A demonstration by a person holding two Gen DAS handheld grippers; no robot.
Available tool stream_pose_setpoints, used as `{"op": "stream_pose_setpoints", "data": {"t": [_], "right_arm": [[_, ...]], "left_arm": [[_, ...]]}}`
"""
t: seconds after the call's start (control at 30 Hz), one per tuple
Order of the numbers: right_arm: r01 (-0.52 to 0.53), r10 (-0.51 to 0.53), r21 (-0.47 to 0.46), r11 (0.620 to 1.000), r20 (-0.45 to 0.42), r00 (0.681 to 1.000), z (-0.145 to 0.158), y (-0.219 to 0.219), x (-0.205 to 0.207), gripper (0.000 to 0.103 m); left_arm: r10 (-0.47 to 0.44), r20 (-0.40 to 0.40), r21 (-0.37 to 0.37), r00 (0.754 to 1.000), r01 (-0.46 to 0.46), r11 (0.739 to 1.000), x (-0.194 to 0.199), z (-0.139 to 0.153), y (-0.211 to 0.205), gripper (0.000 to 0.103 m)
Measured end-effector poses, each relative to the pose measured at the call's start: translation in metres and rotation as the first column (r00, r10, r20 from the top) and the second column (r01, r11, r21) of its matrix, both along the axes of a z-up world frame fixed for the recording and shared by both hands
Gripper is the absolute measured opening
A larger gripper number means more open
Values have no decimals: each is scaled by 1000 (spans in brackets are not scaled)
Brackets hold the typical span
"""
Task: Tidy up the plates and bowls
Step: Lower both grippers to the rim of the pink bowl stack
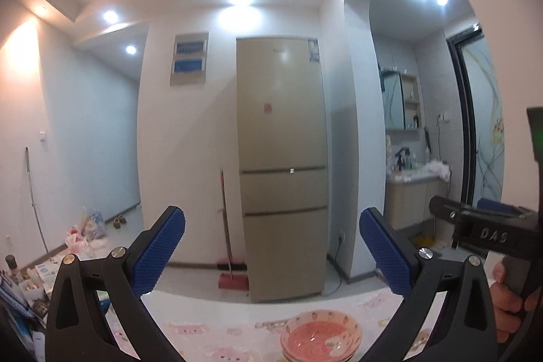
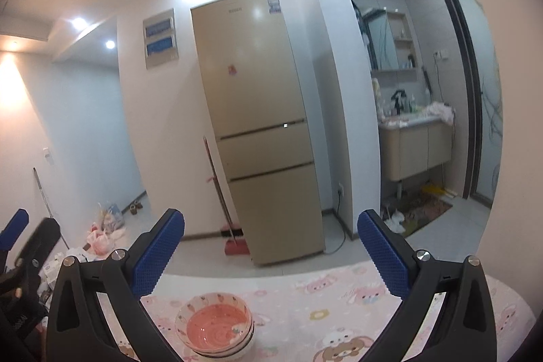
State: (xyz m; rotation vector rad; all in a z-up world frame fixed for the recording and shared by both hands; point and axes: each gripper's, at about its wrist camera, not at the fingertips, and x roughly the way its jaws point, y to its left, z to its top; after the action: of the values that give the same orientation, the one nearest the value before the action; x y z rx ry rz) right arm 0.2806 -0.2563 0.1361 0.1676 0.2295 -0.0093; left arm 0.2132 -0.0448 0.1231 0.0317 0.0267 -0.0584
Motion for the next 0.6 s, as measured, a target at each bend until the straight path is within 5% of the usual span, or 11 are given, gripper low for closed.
{"op": "stream_pose_setpoints", "data": {"t": [0.17, 0.3, 0.4, 0.6], "right_arm": [[10, -11, -10, 1000, -99, 995, -24, -3, 32, 103], [-64, 74, 53, 997, -227, 971, -52, -5, 61, 103], [-131, 164, 117, 985, -344, 925, -79, 0, 84, 103], [-233, 380, 334, 913, -494, 782, -130, 5, 112, 103]], "left_arm": [[24, -151, 40, 988, -18, 999, 38, -33, -5, 103], [11, -342, 19, 939, -5, 1000, 74, -64, -6, 103], [68, -532, 37, 844, -58, 998, 103, -89, -6, 103], [-94, -704, -179, 704, -47, 983, 129, -132, 13, 102]]}}
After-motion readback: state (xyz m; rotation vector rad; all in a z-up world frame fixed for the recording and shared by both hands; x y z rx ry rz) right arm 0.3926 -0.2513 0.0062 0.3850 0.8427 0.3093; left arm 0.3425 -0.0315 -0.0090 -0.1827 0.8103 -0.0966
